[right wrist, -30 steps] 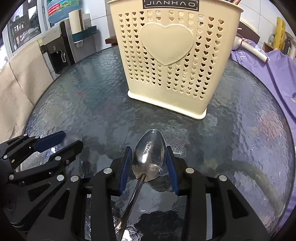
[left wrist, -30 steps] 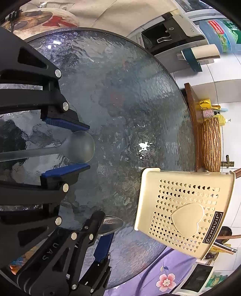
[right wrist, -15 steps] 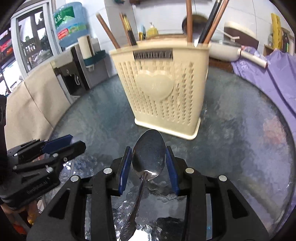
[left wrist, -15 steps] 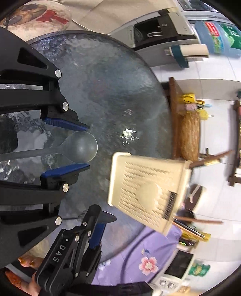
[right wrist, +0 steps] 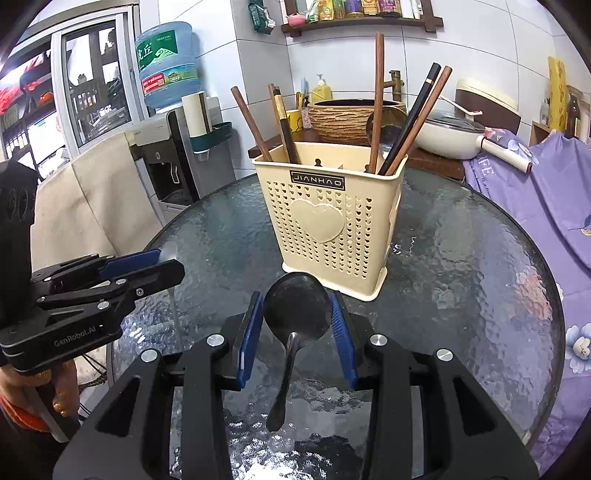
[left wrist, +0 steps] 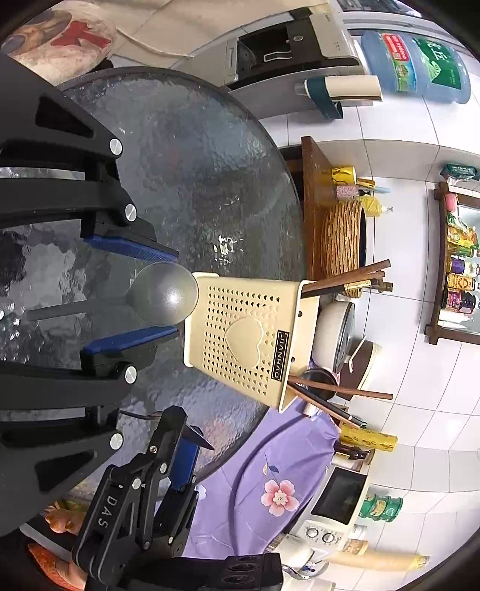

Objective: Organize utensils

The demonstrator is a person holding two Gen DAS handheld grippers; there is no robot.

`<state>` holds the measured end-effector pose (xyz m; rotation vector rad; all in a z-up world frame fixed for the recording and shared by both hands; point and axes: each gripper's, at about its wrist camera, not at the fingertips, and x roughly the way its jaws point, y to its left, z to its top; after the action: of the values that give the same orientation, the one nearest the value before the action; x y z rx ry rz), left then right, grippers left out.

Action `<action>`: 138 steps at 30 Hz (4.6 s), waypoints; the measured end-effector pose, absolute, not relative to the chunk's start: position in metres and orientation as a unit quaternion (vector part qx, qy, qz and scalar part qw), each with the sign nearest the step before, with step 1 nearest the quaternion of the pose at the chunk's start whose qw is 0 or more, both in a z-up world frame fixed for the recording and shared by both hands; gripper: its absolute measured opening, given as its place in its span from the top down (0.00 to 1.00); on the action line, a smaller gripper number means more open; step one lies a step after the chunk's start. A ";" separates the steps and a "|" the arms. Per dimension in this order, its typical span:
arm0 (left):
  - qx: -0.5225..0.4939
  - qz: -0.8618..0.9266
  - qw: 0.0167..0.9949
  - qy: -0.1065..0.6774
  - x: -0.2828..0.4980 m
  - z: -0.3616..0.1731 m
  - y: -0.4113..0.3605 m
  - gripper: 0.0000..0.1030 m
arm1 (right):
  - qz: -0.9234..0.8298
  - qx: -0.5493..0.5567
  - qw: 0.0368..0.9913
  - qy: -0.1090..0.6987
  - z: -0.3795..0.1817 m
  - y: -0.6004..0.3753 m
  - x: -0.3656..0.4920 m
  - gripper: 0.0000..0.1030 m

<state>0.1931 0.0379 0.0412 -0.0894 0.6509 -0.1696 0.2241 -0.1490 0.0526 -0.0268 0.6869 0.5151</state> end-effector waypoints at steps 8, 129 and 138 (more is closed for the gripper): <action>-0.033 -0.089 0.945 0.313 0.190 0.044 0.031 0.66 | 0.256 -0.016 0.909 0.330 0.056 -0.149 0.222 0.64; -0.053 -0.063 0.987 0.136 -0.011 0.026 0.020 0.06 | 0.265 0.001 0.958 0.107 0.048 -0.258 0.005 0.06; -0.056 -0.066 0.986 0.140 -0.008 0.026 0.022 0.06 | 0.264 -0.001 0.958 0.114 0.044 -0.258 0.010 0.06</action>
<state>-0.0080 0.0216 0.0257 -0.1130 0.2815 -0.1329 0.0098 -0.2581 0.0443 -0.0011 0.2311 0.5353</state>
